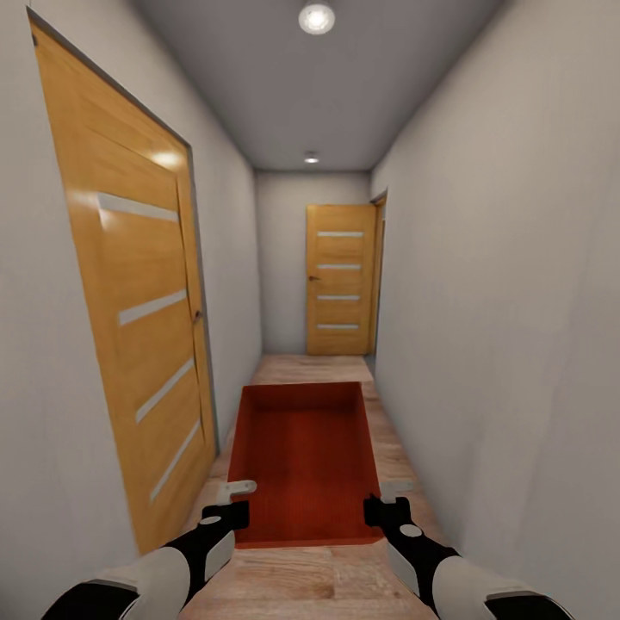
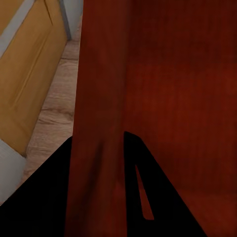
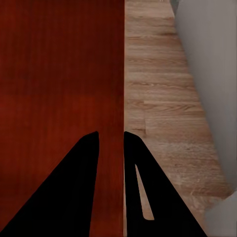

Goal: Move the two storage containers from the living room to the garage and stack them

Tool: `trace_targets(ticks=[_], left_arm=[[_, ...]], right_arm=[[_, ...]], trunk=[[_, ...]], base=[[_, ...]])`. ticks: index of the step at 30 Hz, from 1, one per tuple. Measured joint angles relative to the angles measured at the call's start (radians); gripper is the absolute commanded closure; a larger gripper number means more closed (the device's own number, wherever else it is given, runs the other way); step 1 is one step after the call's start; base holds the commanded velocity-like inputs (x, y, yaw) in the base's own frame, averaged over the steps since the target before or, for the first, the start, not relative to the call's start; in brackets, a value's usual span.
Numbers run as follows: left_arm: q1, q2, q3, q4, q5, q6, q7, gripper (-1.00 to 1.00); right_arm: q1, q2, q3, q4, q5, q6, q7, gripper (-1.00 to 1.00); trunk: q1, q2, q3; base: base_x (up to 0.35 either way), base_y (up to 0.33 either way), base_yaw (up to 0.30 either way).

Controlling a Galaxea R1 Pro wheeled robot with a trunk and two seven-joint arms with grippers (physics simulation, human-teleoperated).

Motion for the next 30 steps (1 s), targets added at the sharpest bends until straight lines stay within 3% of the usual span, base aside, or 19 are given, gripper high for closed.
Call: trace_targets(ticks=[19,30], left_arm=[[0.000,-0.001,0.000,0.000,0.000,-0.002,0.000,1.00],[0.000,0.000,0.001,0.000,-0.002,-0.001,0.000,1.00]], right_arm=[[0.000,-0.001,-0.002,0.000,0.002,-0.002,0.001,1.00],[0.000,0.000,0.001,0.000,-0.001,-0.002,0.000,1.00]], trunk=[[0.000,0.000,0.000],[0.000,0.000,0.000]], base=[[0.324,0.104,0.000],[0.324,0.014,0.000]])
